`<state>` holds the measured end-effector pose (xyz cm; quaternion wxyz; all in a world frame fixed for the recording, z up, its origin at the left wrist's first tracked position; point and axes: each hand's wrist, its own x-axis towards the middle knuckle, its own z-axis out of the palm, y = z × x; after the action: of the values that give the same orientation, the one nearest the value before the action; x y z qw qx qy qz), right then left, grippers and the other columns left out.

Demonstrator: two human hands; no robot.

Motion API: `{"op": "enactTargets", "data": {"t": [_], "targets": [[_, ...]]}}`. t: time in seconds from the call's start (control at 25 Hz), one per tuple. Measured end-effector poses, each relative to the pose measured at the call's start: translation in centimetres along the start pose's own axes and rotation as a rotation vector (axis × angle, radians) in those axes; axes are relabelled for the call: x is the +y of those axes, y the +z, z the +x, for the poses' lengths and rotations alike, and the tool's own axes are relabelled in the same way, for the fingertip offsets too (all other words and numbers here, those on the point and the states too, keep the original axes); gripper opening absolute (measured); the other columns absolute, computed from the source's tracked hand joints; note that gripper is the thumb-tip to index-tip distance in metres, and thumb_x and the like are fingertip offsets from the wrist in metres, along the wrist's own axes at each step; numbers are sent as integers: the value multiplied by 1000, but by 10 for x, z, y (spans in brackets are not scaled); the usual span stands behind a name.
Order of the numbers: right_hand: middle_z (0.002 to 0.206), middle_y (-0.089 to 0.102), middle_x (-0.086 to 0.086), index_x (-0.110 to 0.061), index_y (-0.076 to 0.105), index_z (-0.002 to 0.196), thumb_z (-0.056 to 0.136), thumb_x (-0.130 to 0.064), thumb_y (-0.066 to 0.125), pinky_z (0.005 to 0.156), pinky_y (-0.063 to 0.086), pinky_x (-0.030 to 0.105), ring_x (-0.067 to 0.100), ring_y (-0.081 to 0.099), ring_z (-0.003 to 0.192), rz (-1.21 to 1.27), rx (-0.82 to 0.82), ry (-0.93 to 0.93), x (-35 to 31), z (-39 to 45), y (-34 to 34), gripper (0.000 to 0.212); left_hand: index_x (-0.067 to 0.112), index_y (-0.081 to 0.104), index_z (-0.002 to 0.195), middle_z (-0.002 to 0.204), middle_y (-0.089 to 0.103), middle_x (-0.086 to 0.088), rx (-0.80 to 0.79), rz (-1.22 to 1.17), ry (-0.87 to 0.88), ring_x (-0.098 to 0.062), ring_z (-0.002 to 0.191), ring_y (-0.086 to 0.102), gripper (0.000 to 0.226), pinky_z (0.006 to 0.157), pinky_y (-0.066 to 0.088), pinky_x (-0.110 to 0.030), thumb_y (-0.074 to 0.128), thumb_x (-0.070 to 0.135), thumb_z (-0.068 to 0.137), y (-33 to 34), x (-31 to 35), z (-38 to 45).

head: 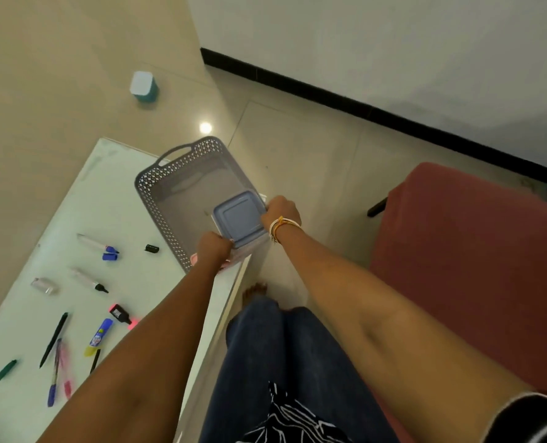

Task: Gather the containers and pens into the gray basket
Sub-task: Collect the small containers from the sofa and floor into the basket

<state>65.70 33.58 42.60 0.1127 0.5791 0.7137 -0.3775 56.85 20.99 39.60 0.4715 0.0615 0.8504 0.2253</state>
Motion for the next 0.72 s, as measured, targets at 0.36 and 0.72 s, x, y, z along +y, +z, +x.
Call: {"op": "enactTargets", "data": {"t": [0.36, 0.72], "targets": [[116, 64, 19, -2, 57, 123, 92, -8, 50, 86, 54, 42, 37, 63, 106, -452, -78, -206, 6, 58, 52, 32, -3, 65, 88, 85, 71, -18, 21, 203, -10, -30, 82, 70, 29, 82, 58, -41, 76, 23, 78, 18, -27, 69], [118, 64, 17, -4, 58, 123, 89, -13, 55, 87, 53, 38, 35, 63, 108, -509, -276, -228, -32, 19, -24, 35, -3, 55, 87, 73, 61, -18, -58, 143, -127, -36, 76, 71, 11, 68, 60, -43, 51, 7, 92, -27, 35, -7]]}}
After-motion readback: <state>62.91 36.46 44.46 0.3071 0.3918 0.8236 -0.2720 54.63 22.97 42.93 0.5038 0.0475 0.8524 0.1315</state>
